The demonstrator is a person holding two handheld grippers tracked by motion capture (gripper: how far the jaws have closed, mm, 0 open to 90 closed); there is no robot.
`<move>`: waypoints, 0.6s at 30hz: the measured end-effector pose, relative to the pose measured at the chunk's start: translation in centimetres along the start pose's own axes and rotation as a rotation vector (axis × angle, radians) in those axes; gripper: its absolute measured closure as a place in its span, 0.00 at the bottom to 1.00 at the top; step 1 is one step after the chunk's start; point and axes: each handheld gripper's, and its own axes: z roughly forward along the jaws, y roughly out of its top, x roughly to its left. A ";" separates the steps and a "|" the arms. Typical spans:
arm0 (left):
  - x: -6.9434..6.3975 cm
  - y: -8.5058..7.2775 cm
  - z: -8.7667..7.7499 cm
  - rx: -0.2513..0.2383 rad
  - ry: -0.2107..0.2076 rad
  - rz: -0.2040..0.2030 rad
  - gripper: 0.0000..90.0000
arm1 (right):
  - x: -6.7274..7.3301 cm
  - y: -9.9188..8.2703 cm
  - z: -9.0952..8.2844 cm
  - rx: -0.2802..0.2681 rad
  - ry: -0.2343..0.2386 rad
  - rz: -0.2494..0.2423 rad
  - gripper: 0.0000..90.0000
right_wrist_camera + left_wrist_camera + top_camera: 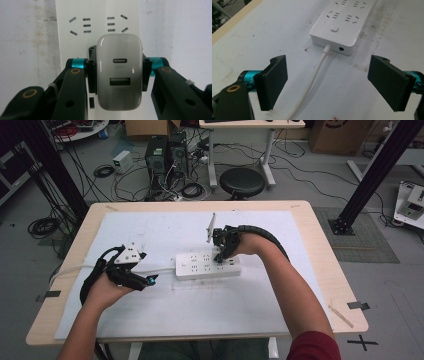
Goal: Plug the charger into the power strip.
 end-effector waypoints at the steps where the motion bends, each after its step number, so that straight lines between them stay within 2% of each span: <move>1: 0.0 0.0 0.1 -0.006 -0.001 -0.008 0.18 | -0.1 0.0 0.1 0.000 0.002 0.002 0.71; 3: 0.0 0.0 0.2 0.000 0.001 -0.003 0.18 | 0.0 0.4 0.4 0.029 0.004 0.011 0.71; 6: -0.2 0.1 0.4 -0.014 -0.004 -0.017 0.18 | -0.1 0.5 0.5 0.042 0.010 0.023 0.71; 7: -0.1 0.2 0.3 -0.001 -0.005 0.003 0.18 | -0.2 0.4 0.6 0.032 0.014 0.028 0.71; 13: -0.2 0.2 -0.2 -0.019 0.000 -0.006 0.18 | -0.2 0.3 0.5 0.031 0.017 0.035 0.70; 14: -0.1 0.1 -0.4 -0.009 0.002 0.000 0.18 | -0.2 0.3 0.5 0.031 0.016 0.036 0.69; 15: -0.1 0.1 -0.4 -0.014 0.002 -0.004 0.18 | -0.3 0.3 0.5 0.026 0.021 0.049 0.65; 16: -0.1 0.0 -0.5 -0.015 0.001 -0.003 0.18 | -0.4 0.2 0.6 0.021 0.015 0.079 0.53; 17: 0.0 0.0 -0.5 -0.008 0.000 0.001 0.18 | -0.5 0.0 0.5 -0.001 0.012 0.107 0.47; 18: 0.0 -0.1 -0.5 -0.018 0.001 -0.008 0.18 | -0.6 -0.3 0.2 -0.023 0.020 0.143 0.47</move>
